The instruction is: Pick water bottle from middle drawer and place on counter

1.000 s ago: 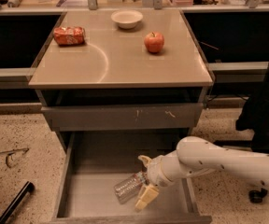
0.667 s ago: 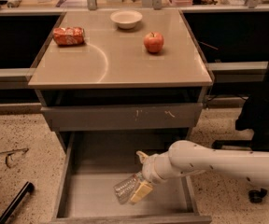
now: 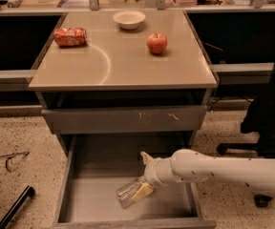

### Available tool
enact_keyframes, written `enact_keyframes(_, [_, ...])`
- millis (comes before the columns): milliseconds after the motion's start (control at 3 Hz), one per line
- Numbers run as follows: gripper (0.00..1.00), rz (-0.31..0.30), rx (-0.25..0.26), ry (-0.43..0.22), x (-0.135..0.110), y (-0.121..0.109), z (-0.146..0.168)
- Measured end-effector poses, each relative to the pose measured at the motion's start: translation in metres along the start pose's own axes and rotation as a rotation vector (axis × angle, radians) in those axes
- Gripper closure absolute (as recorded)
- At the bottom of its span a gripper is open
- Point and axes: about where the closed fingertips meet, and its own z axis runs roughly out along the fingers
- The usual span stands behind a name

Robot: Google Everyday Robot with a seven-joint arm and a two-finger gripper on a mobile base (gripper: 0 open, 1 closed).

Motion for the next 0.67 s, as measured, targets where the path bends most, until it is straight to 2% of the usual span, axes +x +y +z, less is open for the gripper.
enact_keyframes(333, [0.0, 0.01, -0.008, -0.02, 0.005, 0.0, 0.006])
enact_keyframes(667, [0.0, 0.041, 0.004, -0.059, 0.027, -0.004, 0.024])
